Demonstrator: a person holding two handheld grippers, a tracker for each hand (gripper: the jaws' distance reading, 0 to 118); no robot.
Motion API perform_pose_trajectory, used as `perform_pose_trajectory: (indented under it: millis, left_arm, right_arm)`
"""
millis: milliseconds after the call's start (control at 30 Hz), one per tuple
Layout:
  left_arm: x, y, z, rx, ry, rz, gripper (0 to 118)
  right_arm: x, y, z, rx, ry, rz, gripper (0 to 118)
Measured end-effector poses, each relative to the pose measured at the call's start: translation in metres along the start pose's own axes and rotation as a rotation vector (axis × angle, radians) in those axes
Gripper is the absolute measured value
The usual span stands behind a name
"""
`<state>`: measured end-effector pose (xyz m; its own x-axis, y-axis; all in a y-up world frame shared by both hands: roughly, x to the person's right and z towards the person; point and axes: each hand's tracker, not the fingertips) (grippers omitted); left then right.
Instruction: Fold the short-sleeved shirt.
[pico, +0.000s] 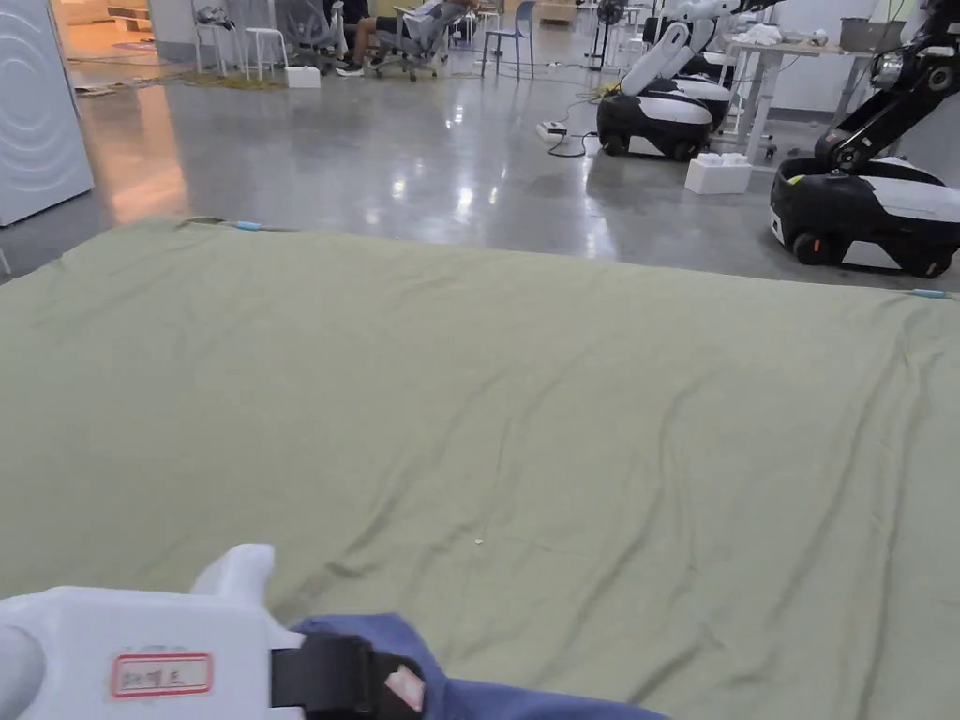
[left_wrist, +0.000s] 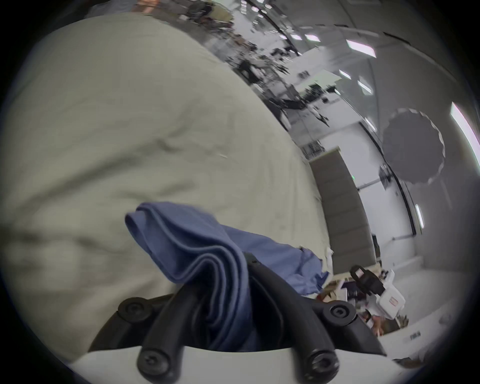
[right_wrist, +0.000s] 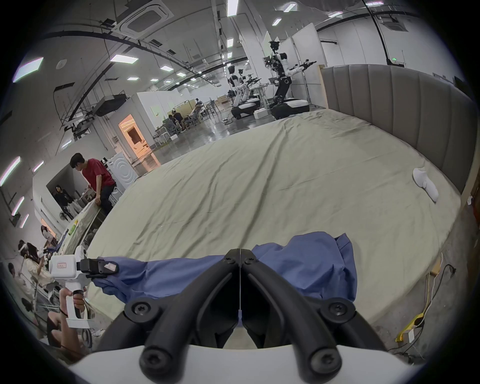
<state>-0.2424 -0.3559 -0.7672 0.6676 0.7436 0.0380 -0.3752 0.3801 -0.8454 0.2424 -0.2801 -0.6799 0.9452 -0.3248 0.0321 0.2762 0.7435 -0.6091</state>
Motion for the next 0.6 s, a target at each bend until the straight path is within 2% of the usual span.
perform_pose_trajectory:
  millis: [133,300,400,467,533,567,600]
  left_arm:
    - [0.04,-0.005,-0.067,-0.125,-0.119,-0.073,6]
    - [0.078,-0.03,-0.145,-0.257,0.012,-0.231,6]
    - [0.084,-0.049,-0.172,-0.373,0.032,-0.225,9]
    - [0.087,-0.06,-0.177,-0.433,0.006,-0.174,33]
    - [0.088,-0.061,-0.178,-0.431,-0.07,-0.113,80]
    - [0.092,-0.059,-0.176,-0.426,-0.108,-0.088,86]
    - [0.095,-0.056,-0.175,-0.429,-0.177,-0.059,86]
  right_arm:
    - [0.01,-0.005,-0.001,-0.011,0.028,-0.024,3]
    - [0.028,-0.011,0.006,-0.017,0.02,-0.049,3]
    - [0.041,-0.014,0.011,-0.02,-0.004,-0.073,3]
    - [0.048,-0.017,0.012,-0.023,-0.025,-0.085,3]
    - [0.053,-0.02,0.012,-0.027,-0.041,-0.098,3]
    - [0.055,-0.021,0.012,-0.029,-0.043,-0.105,3]
    - [0.057,-0.023,0.012,-0.032,-0.041,-0.114,3]
